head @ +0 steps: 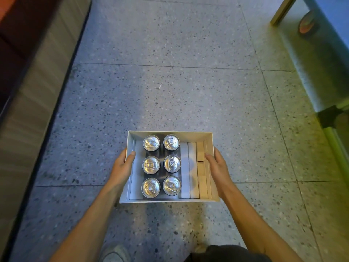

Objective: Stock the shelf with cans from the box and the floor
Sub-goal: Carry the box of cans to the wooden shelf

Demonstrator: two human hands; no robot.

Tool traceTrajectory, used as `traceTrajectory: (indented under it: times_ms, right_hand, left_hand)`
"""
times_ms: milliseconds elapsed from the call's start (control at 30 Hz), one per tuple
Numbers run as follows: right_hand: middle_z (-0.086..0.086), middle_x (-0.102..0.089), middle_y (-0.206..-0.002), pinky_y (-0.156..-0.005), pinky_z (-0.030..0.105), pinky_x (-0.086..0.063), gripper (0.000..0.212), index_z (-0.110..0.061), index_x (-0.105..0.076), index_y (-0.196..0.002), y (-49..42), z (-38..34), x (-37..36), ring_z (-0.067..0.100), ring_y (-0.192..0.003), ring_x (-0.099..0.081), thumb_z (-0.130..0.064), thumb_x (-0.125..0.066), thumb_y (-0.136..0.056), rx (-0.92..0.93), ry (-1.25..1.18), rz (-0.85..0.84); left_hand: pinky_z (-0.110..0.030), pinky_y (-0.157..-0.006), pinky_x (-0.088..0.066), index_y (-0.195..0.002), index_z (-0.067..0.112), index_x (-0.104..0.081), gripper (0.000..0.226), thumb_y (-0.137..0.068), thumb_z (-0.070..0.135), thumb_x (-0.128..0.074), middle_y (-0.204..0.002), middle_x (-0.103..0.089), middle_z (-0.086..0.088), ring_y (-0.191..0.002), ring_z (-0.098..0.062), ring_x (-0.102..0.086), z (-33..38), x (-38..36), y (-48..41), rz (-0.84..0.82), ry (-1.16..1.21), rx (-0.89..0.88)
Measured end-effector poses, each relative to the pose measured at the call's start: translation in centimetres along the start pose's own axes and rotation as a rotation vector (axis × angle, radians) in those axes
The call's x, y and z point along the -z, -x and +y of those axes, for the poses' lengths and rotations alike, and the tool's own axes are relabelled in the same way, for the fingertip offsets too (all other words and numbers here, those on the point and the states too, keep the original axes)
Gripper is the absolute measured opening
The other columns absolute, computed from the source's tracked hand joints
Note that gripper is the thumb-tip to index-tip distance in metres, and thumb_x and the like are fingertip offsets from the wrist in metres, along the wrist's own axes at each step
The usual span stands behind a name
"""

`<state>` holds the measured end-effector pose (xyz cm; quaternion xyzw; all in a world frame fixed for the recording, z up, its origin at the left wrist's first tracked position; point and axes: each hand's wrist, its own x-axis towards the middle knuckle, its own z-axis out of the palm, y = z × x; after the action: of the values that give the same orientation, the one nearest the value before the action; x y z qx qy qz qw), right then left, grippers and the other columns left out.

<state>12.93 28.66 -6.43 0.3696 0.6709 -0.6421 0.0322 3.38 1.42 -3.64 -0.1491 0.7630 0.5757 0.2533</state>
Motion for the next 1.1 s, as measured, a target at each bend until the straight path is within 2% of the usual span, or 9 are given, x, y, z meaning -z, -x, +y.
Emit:
traceTrajectory:
  times_ms: [133,200,367,467,567,733,867,1000,1100]
  right_hand:
    - [-0.007,-0.065,-0.127,-0.102,0.047,-0.049,0.037,-0.035,-0.052,-0.138,0.2,-0.2,-0.1,0.016,-0.116,-0.062,-0.026,-0.047,-0.102,-0.014,-0.004,0.007]
    - [-0.007,-0.065,-0.127,-0.1,0.045,-0.051,0.038,-0.036,-0.053,-0.137,0.3,-0.5,0.0,0.016,-0.116,-0.062,-0.024,-0.047,-0.102,-0.02,-0.006,0.004]
    - [-0.021,-0.069,-0.113,-0.076,0.014,-0.05,0.037,-0.04,-0.058,-0.13,0.9,-3.8,0.7,-0.002,-0.103,-0.064,-0.02,-0.048,-0.1,0.002,0.014,0.021]
    - [-0.023,-0.069,-0.109,-0.067,0.006,-0.049,0.035,-0.041,-0.06,-0.126,2.6,-8.6,1.6,-0.008,-0.096,-0.064,-0.021,-0.047,-0.101,0.02,0.023,0.03]
    - [-0.027,-0.069,-0.105,-0.063,0.002,-0.046,0.033,-0.043,-0.061,-0.119,5.6,-15.5,2.8,-0.013,-0.092,-0.063,-0.019,-0.048,-0.101,0.019,0.0,0.041]
    - [-0.031,-0.066,-0.105,-0.062,0.006,-0.047,0.033,-0.047,-0.059,-0.118,12.7,-30.9,5.3,-0.016,-0.093,-0.06,-0.021,-0.048,-0.101,0.008,-0.014,0.044]
    - [-0.033,-0.065,-0.106,-0.069,0.006,-0.044,0.035,-0.049,-0.059,-0.118,19.1,-44.9,7.8,-0.016,-0.097,-0.059,-0.02,-0.049,-0.099,0.025,-0.016,0.03]
    - [-0.02,-0.067,-0.114,-0.064,0.005,-0.047,0.042,-0.038,-0.06,-0.128,24.5,-58.3,10.6,-0.011,-0.095,-0.061,-0.014,-0.048,-0.097,0.058,-0.032,0.009]
    - [-0.024,-0.07,-0.095,-0.053,0.005,-0.047,0.041,-0.048,-0.063,-0.109,27.3,-66.9,12.4,-0.014,-0.08,-0.062,-0.013,-0.047,-0.094,0.082,-0.025,-0.013]
  left_hand:
    - [-0.052,-0.109,-0.042,-0.137,0.015,-0.055,0.036,-0.104,0.023,-0.043,-0.131,-0.063,-0.01,-0.123,-0.029,-0.058,0.4,-0.1,-0.1,0.011,-0.01,0.019]
    - [-0.051,-0.108,-0.043,-0.134,0.015,-0.058,0.034,-0.104,0.022,-0.043,-0.127,-0.065,-0.009,-0.12,-0.028,-0.06,0.6,-0.2,-0.1,0.01,-0.005,0.034]
    - [-0.036,-0.088,-0.053,-0.121,0.024,-0.065,0.026,-0.102,0.026,-0.047,-0.113,-0.072,-0.001,-0.104,-0.02,-0.067,3.7,0.3,0.3,0.02,0.015,0.052]
    - [-0.037,-0.084,-0.055,-0.114,0.028,-0.069,0.024,-0.101,0.031,-0.049,-0.105,-0.075,0.002,-0.098,-0.018,-0.07,8.0,1.4,1.9,0.013,0.016,0.052]
    - [-0.031,-0.076,-0.055,-0.105,0.034,-0.07,0.021,-0.1,0.034,-0.05,-0.096,-0.076,0.011,-0.094,-0.013,-0.071,14.8,2.9,4.9,0.013,0.024,0.042]
    - [-0.05,-0.099,-0.051,-0.119,0.027,-0.068,0.027,-0.1,0.033,-0.05,-0.113,-0.073,-0.001,-0.107,-0.025,-0.068,30.1,6.7,12.8,-0.004,0.021,0.049]
    - [-0.052,-0.103,-0.047,-0.114,0.028,-0.067,0.024,-0.101,0.032,-0.048,-0.114,-0.071,-0.003,-0.111,-0.027,-0.065,43.9,9.7,19.6,-0.001,-0.026,-0.009]
    - [-0.051,-0.104,-0.047,-0.11,0.028,-0.068,0.022,-0.099,0.032,-0.05,-0.115,-0.071,-0.004,-0.113,-0.028,-0.064,56.7,12.1,25.8,0.027,-0.032,-0.039]
    - [-0.053,-0.103,-0.047,-0.112,0.025,-0.07,0.025,-0.096,0.033,-0.052,-0.116,-0.071,-0.006,-0.112,-0.028,-0.065,64.5,13.5,29.7,0.032,-0.017,-0.055]
